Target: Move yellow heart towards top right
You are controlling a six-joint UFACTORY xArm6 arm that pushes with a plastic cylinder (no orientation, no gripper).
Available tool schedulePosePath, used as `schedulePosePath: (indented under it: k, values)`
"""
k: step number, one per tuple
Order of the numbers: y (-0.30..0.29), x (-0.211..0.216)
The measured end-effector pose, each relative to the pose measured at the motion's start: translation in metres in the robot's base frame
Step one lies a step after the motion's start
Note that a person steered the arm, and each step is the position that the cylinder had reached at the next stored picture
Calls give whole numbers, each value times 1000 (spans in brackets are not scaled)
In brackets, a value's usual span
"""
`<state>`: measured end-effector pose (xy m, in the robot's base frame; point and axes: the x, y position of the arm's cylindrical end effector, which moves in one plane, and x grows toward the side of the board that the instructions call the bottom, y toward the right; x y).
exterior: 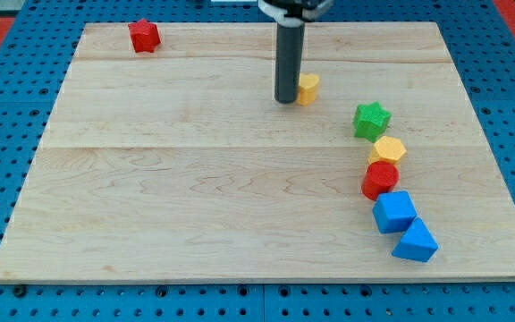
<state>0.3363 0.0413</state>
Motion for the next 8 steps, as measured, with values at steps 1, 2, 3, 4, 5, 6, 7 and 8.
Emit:
schedulePosePath:
  k: [1, 2, 3, 4, 5, 6, 7, 8]
  values:
    - [42, -23]
    - [49, -5]
    - [116, 12]
    - [105, -39]
    - [123, -30]
    - [62, -42]
    - [76, -69]
    - [118, -86]
